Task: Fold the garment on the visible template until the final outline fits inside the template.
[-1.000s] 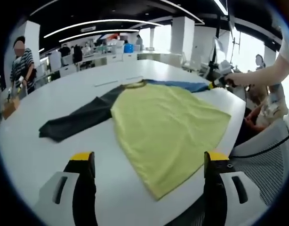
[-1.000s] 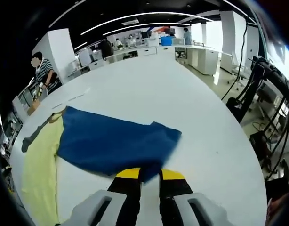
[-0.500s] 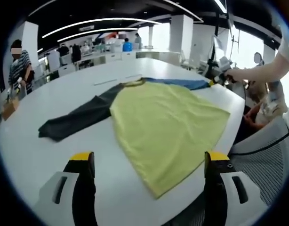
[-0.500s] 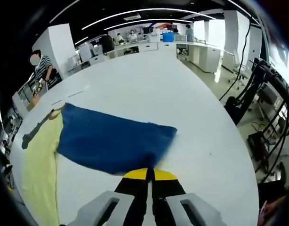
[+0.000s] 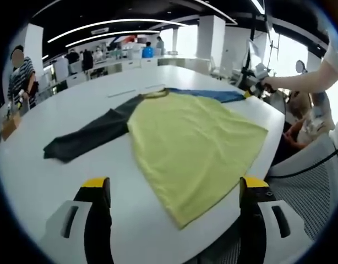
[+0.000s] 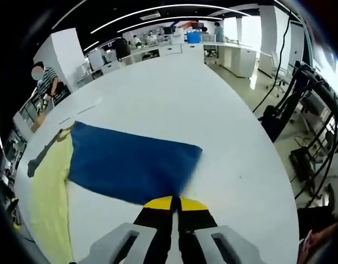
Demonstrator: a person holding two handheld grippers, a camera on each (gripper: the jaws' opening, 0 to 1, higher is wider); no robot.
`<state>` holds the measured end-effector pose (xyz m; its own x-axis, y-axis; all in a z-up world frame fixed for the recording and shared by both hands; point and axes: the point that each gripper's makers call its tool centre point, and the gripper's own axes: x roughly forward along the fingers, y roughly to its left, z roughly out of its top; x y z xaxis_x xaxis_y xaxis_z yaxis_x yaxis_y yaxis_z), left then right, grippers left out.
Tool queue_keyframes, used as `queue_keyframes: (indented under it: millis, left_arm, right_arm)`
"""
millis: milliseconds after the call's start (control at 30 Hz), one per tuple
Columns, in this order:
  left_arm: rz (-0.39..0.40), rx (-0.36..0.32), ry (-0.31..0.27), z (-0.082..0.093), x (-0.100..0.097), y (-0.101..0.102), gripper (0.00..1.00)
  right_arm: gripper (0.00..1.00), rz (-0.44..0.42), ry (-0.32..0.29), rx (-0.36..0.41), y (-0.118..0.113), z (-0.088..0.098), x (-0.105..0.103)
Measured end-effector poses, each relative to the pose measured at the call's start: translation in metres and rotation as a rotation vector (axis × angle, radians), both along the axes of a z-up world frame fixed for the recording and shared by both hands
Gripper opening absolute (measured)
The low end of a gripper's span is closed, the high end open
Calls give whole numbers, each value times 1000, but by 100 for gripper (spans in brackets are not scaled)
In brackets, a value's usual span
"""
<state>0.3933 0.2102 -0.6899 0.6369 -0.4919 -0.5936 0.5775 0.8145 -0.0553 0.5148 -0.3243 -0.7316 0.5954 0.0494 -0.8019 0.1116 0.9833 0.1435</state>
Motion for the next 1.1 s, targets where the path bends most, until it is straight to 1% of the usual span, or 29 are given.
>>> queue_keyframes:
  millis: [67,100,133,167,267,333,433,467,500,567,667,767,867,1100]
  left_arm:
    - [-3,1,-1,0,0,0,94]
    - [-3,2,-1,0,0,0,95]
    - [-4,3,-2,0,0,0,95]
    - [-5,3,-3,1,0,0,95]
    - [-7,4,-3,1,1,0,95]
    - [-8,5,-3,1,0,-1,95]
    - [-7,4,-4,1,0,-1,95]
    - [-7,6,-2,1,0,0,95]
    - [-6,7,-2,1,0,0,95]
    - [-3,8,-1,1,-1,1,95]
    - [3,11,5,0,-2,2,94]
    - [6,11,1,0,-2,2,94]
    - [7,1,-11,2,-1,1,95]
    - [6,5,-11,2,-1,2,96]
  right_arm:
    - [10,-23,-27,10,-1,4,2]
    - [18,-36,-31,23,-6,3,6]
    - [22,-38,-29,21,-10,1,9]
    - [24,-38,-29,18,-9,1,9]
    - [21,-29,-31,21,-4,2,8]
    - [21,-31,-28,23,-2,0,8]
    - [20,-43,-9,27,-12,-10,14]
    - [20,-51,-11,38,-15,-12,17]
    - [19,-56,-29,34,-18,-11,21]
    - [17,-69,-27,42,-23,-14,25]
    - [12,-90,-25,29,-30,-17,29]
    - [2,-73,-20,39,-27,-21,32]
    - [0,-56,-32,-2,-29,-18,32]
    - [0,-65,-36,1,-30,-15,31]
